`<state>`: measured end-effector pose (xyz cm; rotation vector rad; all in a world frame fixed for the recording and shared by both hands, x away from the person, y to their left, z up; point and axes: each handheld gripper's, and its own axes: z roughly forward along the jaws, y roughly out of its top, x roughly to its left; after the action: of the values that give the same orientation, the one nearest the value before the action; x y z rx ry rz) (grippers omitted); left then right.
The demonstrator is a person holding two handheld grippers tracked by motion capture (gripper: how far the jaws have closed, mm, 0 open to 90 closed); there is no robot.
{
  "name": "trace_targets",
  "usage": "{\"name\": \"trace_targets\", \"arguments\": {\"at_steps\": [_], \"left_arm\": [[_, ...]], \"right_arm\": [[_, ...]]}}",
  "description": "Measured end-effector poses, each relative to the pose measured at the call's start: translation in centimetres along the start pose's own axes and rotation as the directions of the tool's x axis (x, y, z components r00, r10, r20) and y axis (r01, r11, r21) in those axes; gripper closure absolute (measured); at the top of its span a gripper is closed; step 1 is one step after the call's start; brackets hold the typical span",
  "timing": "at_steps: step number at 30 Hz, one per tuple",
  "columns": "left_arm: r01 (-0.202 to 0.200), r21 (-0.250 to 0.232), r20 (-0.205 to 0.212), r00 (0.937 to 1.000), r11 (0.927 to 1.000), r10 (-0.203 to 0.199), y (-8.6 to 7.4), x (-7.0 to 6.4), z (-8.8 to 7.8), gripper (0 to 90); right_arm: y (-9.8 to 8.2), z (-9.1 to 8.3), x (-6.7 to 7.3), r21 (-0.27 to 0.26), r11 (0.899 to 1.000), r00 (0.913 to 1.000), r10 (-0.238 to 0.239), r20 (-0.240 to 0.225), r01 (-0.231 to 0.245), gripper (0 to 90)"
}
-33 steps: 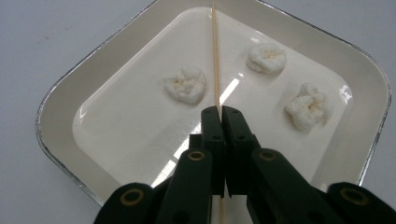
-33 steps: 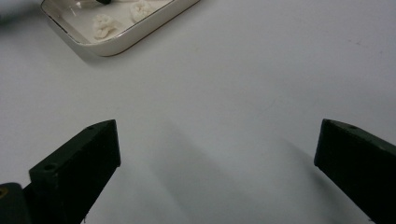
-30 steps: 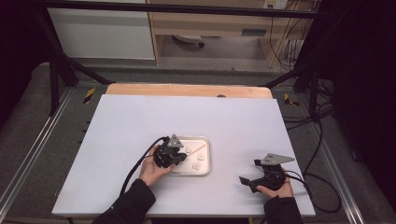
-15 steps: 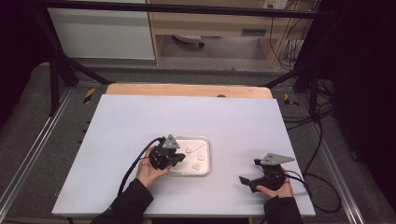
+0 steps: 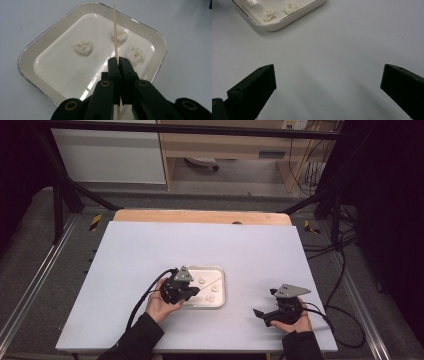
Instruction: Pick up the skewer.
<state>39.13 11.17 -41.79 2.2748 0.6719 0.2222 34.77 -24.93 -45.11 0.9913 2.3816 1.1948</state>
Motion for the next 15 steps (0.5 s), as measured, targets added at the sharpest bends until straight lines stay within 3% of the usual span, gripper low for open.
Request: {"name": "trace_targets", "arguments": {"at_steps": [7, 8, 15], "left_arm": [[-0.026, -0.002, 0.011, 0.9996, 0.9997, 0.026, 0.5, -0.8, -0.3, 88.6], [-0.032, 0.001, 0.011, 0.9994, 0.9995, 0.032, 0.6, -0.9, -0.3, 88.6], [-0.057, 0.02, 0.018, 0.9982, 0.9982, 0.057, 1.0, -1.5, -0.1, 88.6]], "right_arm": [[0.6, 0.2, 0.7, 0.023, 0.997, 0.9974, -0.068, 0.025, 0.068, 0.8], [0.8, 0.2, 0.9, 0.032, 0.995, 0.9946, -0.096, 0.037, 0.095, 0.9], [1.6, 0.5, 1.6, 0.064, 0.984, 0.983, -0.173, 0.061, 0.169, 1.6]]}}
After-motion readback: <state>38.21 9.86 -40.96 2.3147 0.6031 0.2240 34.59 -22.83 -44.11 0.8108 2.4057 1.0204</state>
